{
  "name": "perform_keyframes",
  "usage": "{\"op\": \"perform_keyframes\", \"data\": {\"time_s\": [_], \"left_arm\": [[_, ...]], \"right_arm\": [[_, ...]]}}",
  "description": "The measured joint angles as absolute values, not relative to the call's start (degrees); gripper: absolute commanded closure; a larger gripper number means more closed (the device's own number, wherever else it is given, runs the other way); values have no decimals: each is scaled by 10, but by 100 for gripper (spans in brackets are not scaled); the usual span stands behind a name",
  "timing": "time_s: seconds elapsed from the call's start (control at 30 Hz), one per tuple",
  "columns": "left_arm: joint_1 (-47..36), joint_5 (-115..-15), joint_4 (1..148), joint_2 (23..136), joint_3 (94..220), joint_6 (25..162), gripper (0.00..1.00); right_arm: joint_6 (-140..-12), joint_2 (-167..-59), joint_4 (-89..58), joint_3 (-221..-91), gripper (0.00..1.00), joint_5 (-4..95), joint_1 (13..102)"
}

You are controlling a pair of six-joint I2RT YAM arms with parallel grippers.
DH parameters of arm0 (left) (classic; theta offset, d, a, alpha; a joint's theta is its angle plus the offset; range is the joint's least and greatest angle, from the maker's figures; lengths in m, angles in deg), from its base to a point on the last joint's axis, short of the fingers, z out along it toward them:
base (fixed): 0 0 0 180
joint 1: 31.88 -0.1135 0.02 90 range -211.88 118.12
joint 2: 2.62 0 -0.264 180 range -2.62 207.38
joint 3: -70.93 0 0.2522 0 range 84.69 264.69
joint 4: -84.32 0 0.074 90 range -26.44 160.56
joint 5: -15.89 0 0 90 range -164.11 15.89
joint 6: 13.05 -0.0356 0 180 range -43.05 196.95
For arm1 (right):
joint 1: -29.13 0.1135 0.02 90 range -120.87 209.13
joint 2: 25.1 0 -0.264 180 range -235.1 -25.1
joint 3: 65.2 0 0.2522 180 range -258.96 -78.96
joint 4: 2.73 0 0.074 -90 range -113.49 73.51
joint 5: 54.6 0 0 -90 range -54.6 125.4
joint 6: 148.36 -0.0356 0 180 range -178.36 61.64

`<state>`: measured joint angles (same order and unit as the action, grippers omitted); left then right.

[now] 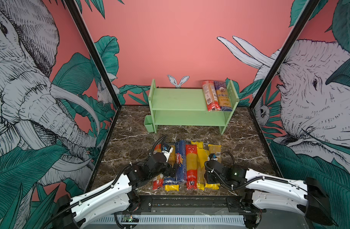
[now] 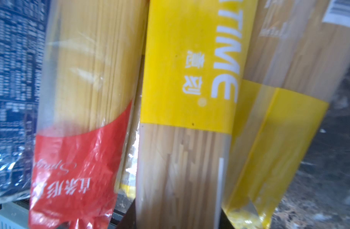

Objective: Place and organize the pasta boxes and bags onto the shelf
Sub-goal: 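Grasp the yellow Pastatime pack with the right gripper and lift it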

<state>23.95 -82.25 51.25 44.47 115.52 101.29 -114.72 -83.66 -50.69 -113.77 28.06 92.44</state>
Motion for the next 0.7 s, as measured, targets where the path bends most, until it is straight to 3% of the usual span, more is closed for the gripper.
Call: {"op": "perform_keyframes", "data": {"time_s": [0.37, 0.47, 0.7], "left_arm": [[240, -820, 515, 488, 1184, 1013, 2], [240, -819, 517, 503, 1195, 1013, 2], [240, -816, 516, 529, 1213, 1013, 2]], "right_arm": [[-1138, -770, -486, -1094, 93, 301, 900], [-1140, -778, -432, -1066, 99, 320, 884], [-1152, -823, -350, -1047, 100, 355, 869]]}}
